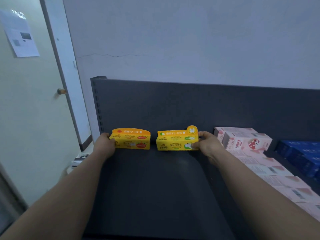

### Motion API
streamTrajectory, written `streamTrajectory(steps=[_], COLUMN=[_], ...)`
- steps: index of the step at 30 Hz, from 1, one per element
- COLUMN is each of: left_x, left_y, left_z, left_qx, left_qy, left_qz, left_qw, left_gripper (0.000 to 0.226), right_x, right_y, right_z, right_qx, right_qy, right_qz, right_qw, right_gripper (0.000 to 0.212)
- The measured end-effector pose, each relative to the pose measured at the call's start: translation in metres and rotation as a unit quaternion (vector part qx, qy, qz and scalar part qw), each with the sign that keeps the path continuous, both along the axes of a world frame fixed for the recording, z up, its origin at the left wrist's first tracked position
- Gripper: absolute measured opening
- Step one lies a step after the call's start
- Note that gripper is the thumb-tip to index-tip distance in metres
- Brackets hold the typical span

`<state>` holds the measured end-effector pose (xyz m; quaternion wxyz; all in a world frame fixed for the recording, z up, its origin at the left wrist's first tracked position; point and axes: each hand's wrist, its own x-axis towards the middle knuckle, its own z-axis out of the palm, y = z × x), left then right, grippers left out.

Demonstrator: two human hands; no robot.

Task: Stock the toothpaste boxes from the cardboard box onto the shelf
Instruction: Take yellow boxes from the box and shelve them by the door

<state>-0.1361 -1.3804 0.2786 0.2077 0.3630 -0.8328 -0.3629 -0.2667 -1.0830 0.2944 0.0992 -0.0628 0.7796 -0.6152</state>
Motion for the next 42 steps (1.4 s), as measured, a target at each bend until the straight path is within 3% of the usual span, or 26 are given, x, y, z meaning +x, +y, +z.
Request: streamTrajectory(steps=[4,12,16,19,23,31,42], left_x=[0.002,0.024,0.027,0.024,0.019,0.021,0.067], left_y=[0.006,0.056,0.096,0.131,0.193,0.363,0.68], left_z=[0.001,0.016,0.026,0.031,0.04,0.054,0.022], left_qx=[-0.012,-0.099,-0.041,-0.049,-0.054,-0.076,-0.084], left_qy=[0.01,0.049,0.089,0.108,0.122,0.168,0.152], left_qz=[0.014,0.03,-0.091,-0.156,-0.229,-0.372,-0.568], left_qw=[1.0,0.993,0.991,0.981,0.964,0.909,0.804], left_gripper=[0.022,0.052,0.048,0.042,0.038,0.036,0.036], right_x=[0.004,0.023,0.047,0.071,0.099,0.15,0.283], right_y=[-0.011,-0.008,0.014,0.044,0.101,0.278,0.576], right_z=[-0.009,0.001,0.028,0.045,0.053,0.048,0.012], right_qx=[0.051,0.132,0.199,0.277,0.311,0.367,0.402], right_qy=[0.025,0.143,0.216,0.274,0.314,0.282,0.126], right_qz=[-0.007,-0.029,0.01,0.035,0.015,-0.095,-0.266], right_qw=[0.998,0.98,0.956,0.92,0.897,0.882,0.867], right_gripper=[0.043,0.049,0.052,0.053,0.049,0.058,0.058])
